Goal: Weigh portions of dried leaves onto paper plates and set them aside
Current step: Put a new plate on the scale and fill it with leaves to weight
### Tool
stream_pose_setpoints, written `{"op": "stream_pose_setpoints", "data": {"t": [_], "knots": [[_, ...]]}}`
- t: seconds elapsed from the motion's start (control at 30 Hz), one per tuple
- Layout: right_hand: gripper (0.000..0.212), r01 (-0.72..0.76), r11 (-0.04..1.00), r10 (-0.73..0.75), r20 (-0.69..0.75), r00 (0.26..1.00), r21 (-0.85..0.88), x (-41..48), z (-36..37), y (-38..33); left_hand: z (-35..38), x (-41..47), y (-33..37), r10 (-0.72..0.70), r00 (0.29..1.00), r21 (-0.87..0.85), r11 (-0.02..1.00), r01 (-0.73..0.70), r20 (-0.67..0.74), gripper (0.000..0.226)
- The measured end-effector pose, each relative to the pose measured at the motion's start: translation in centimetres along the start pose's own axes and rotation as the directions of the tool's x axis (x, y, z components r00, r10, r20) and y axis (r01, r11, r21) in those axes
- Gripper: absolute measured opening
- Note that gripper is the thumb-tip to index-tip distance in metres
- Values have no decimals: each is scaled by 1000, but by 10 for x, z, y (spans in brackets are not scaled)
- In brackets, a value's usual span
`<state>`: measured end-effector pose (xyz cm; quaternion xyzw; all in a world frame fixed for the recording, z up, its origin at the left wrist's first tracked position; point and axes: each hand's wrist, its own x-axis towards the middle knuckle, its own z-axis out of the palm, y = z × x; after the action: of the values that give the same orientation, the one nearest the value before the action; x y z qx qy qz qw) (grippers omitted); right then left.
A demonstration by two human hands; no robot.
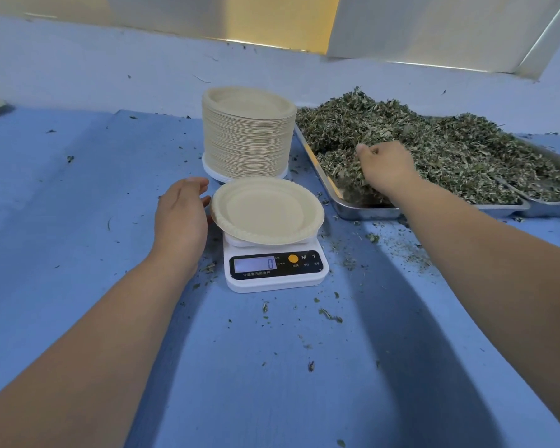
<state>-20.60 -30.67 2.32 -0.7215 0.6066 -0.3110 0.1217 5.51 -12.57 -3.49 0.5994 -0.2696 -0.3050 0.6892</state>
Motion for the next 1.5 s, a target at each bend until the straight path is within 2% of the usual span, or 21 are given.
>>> {"op": "stream_pose_setpoints", "data": {"t": [0.2, 0.3, 0.4, 0.47, 0.57, 0.63, 0.73, 0.87, 0.97, 1.07, 1.13, 1.2, 1.3, 1.4, 1.5], "knots": [[58, 79, 969, -54, -112, 992, 232, -3, -20, -48, 0, 0, 0, 4, 1000, 27, 1000, -3, -4, 25], [59, 198, 938, -168, -128, 978, 284, -17, -19, -81, 0, -2, 0, 3, 1000, 37, 999, -2, -4, 26], [58, 346, 903, -325, -122, 938, 255, -44, -9, -109, -1, -3, 0, 10, 1000, 41, 999, -10, -2, 27], [54, 425, 879, -424, -53, 904, 215, -64, 4, -117, -1, -3, 1, 14, 1000, 46, 999, -14, 3, 27], [45, 542, 840, -536, 214, 817, 36, -92, 26, -115, -1, -5, 2, 27, 999, 66, 997, -28, 19, 28], [44, 599, 800, -563, 305, 768, -30, -102, 33, -112, -1, -8, 4, 49, 998, 104, 993, -54, 47, 31], [45, 581, 813, -570, 266, 777, 44, -102, 25, -114, -2, -11, 6, 54, 997, 137, 989, -61, 57, 39], [55, 573, 813, -582, 192, 790, 102, -93, 8, -105, -1, -13, 7, 54, 996, 165, 984, -65, 71, 34], [56, 519, 840, -539, 137, 831, 156, -87, 5, -86, 0, -12, 5, 87, 992, 181, 978, -103, 94, 24], [50, 461, 874, -471, 34, 881, 156, -82, 9, -61, -1, -10, 2, 130, 985, 209, 966, -152, 117, 25], [47, 440, 894, -437, -57, 898, 80, -79, 11, -37, -2, -7, 0, 137, 983, 220, 962, -162, 125, 25], [42, 423, 899, -433, -93, 897, -110, -75, 13, -12, -3, -7, -1, 139, 982, 225, 960, -165, 129, 26], [49, 322, 867, -326, 56, 944, -380, -68, 15, 12, -2, -8, 0, 143, 980, 236, 956, -173, 137, 29], [62, 266, 853, -213, 167, 963, -450, -67, 18, 17, -1, -8, 0, 140, 981, 244, 955, -169, 131, 30], [65, 328, 831, -280, 170, 945, -450, -69, 22, 15, -2, -8, -1, 148, 982, 238, 956, -172, 117, 30]]}}
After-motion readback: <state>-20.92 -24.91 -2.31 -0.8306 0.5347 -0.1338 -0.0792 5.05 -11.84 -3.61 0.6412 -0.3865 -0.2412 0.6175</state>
